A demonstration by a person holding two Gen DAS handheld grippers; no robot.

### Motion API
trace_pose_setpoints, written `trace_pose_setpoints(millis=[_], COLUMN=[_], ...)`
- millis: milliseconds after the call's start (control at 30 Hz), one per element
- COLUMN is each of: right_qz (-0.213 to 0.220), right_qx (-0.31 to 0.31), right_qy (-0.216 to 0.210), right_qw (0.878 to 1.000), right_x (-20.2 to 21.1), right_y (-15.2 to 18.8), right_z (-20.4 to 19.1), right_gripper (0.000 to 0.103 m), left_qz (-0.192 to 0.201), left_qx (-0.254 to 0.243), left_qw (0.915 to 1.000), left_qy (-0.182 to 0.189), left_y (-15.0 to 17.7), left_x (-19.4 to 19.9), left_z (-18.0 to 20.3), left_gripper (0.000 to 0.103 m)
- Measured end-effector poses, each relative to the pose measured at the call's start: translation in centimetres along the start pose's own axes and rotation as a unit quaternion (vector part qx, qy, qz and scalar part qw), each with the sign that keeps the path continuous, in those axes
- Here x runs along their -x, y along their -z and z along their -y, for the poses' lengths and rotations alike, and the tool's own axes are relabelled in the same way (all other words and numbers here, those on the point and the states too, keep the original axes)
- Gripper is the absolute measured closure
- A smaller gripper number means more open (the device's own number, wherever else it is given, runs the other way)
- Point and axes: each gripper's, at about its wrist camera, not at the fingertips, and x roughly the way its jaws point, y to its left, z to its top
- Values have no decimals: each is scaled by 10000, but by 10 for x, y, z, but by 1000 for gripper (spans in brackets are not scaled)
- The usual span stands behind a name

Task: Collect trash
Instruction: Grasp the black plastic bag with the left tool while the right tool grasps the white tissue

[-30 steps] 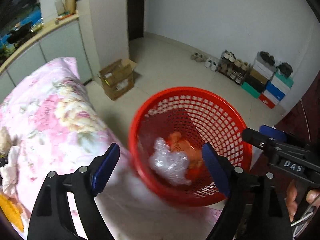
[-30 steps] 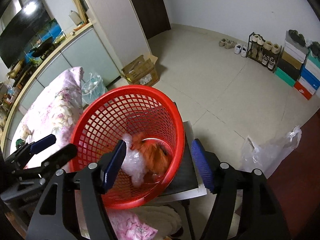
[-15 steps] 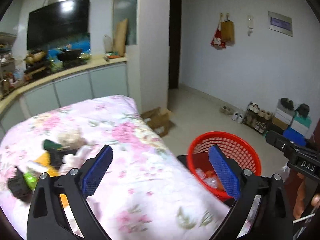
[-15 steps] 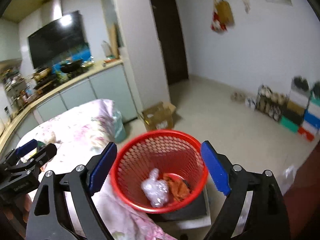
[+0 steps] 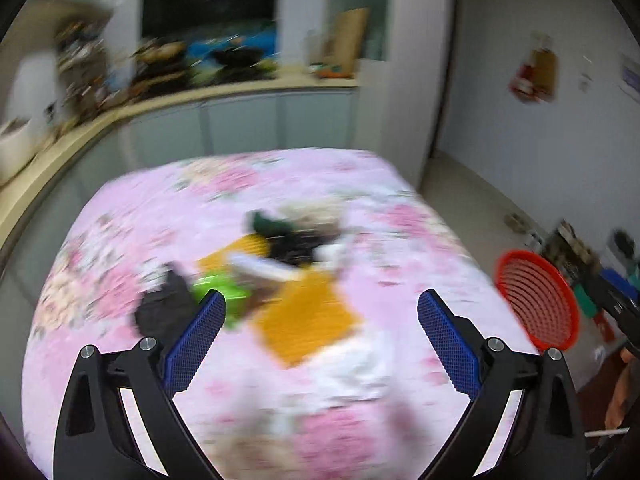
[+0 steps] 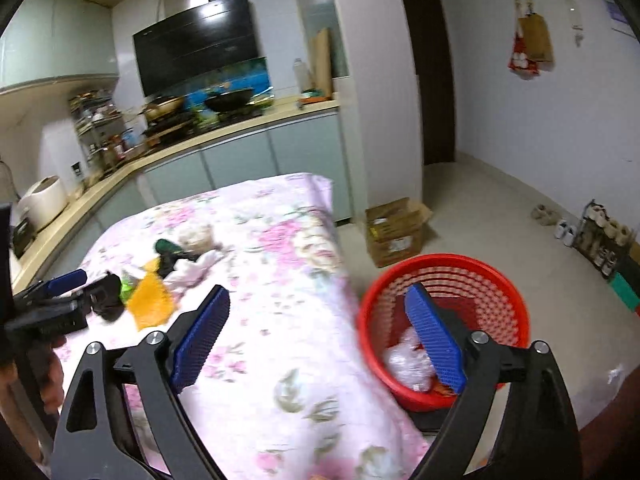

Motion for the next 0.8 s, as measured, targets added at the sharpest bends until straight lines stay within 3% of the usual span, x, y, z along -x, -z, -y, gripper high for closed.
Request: trace_pose_setpoints(millis=[100,267,467,567,600,633,800], right_qz=[-109,-272,-424,-509,-529,-546,-665], right_qx=[90,154,243,243,252,263,249], right_qy=[-71,-134,-150,-168,-164,-157,-158], right_qw=[9999,9994,9987,9983,9981,9980,9973], right_x=[-5,-17,-28,-34,-36,-38,-48], right_y=[0,-1,1,0,0,0,1], right_z=[-11,-26,-38,-40,-41,-42,-43], right_gripper=[15,15,15,15,15,15,15], left_qz=[-103,-341,-739,-942,-1016,-1074,-972], left_qx=[545,1510,1469,1382,1399,1412,1187], left_qw=[9982,9880,9863,9859,9849,9841,9881], left_qy=[-236,-23,116,38,19,-38,-37], left_y=[-3,-3,2,6,8,11,14], left_x=[-2,-24,-63,-83,-88,-92,-92], left_z=[-58,-124,-132,-132,-133,-134,-131], left_gripper=[10,10,11,26,37,42,56])
